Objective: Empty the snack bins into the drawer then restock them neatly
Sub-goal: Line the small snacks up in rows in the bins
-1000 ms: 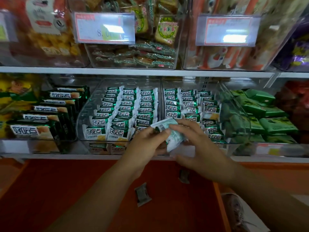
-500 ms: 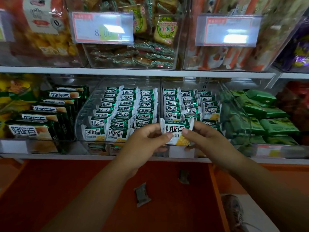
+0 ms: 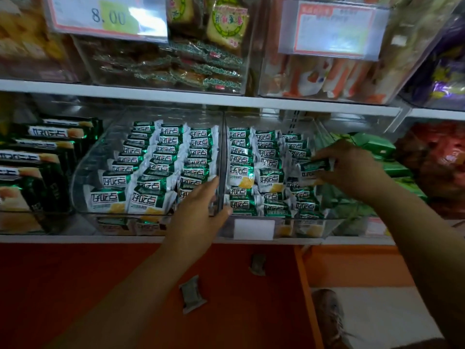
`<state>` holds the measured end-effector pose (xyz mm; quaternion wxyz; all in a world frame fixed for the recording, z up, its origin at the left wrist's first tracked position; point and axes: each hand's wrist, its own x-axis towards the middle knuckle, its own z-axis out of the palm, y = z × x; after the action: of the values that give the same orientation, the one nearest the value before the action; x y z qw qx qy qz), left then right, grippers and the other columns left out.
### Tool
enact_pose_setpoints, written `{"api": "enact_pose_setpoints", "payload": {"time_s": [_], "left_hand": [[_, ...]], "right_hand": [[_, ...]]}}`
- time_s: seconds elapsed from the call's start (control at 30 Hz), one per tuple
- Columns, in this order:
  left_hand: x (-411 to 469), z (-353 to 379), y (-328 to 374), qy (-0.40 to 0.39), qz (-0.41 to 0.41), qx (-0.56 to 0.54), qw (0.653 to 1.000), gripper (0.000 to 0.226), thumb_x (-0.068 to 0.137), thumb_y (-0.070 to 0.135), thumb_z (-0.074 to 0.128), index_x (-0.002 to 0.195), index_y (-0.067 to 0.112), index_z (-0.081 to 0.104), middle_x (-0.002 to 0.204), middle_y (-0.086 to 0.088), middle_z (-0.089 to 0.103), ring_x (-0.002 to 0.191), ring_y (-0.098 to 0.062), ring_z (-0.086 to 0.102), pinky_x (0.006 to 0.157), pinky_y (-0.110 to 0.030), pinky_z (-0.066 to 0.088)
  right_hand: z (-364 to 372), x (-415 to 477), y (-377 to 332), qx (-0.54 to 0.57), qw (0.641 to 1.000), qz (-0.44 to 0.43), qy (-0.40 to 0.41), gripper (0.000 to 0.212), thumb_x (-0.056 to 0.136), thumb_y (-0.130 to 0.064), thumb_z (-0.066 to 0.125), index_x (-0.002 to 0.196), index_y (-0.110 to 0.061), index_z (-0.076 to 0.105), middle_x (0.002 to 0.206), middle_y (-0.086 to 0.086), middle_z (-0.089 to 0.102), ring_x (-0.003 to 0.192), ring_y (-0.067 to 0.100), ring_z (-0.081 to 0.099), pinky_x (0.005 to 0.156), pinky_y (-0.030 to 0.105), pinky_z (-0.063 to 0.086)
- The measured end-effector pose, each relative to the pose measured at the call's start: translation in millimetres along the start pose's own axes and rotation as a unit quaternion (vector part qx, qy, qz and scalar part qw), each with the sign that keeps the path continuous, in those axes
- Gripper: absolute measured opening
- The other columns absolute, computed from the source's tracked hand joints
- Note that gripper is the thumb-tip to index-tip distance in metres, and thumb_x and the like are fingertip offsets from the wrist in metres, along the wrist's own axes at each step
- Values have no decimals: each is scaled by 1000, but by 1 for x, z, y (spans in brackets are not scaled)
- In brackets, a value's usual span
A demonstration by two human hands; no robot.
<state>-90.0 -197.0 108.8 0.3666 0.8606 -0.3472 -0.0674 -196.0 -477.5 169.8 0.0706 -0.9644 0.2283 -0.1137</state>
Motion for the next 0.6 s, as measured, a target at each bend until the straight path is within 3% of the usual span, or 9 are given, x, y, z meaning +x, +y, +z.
{"api": "enact_pose_setpoints", "payload": {"time_s": [0.07, 0.17, 0.3, 0.43, 0.5, 0.6], "left_hand": [[2, 2, -4, 18, 6, -7, 1000, 65, 96, 34, 58, 153, 27, 26, 151, 5, 40, 122, -9, 48, 93, -21, 34], [4, 4, -9, 26, 7, -20, 999, 64, 95, 33, 60, 152, 29, 30, 143, 4, 49, 113, -9, 52, 90, -24, 38], [5, 4, -10, 27, 12, -28, 999, 63, 94, 34, 60, 151, 31, 32, 143, 5, 50, 102, -1, 47, 91, -26, 42], [5, 3, -10, 21, 12, -42, 999, 62, 94, 31, 61, 150, 29, 33, 145, 2, 48, 104, -3, 49, 94, -28, 43], [-2, 0, -11, 34, 22, -41, 998, 59, 95, 28, 61, 149, 28, 36, 146, 2, 47, 114, -9, 51, 98, -31, 42], [-25, -8, -17, 78, 81, 0, 994, 45, 96, 29, 58, 140, 26, 50, 135, 4, 53, 117, -11, 49, 97, -33, 44]], "right_hand": [[11, 8, 4, -40, 999, -21, -12, 36, 84, -23, 73, 119, -14, 67, 119, 14, 60, 107, 29, 53, 84, 30, 41], [27, 18, 5, -113, 993, -25, -8, 37, 86, -36, 68, 121, -22, 66, 117, 9, 67, 121, 29, 44, 96, 37, 41], [41, 25, 6, -245, 969, -28, 7, 35, 89, -50, 58, 122, -38, 62, 121, 1, 63, 122, 27, 43, 99, 39, 34], [46, 24, 5, -299, 954, -30, 21, 36, 89, -50, 57, 120, -35, 64, 120, 7, 59, 116, 32, 45, 96, 41, 36], [45, 19, 2, -238, 969, -35, 59, 36, 89, -42, 59, 119, -24, 67, 113, 14, 63, 108, 37, 49, 91, 43, 41], [31, -14, -16, -74, 971, -109, 200, 37, 92, -33, 52, 117, -9, 66, 99, 17, 65, 94, 35, 53, 80, 42, 45]]}}
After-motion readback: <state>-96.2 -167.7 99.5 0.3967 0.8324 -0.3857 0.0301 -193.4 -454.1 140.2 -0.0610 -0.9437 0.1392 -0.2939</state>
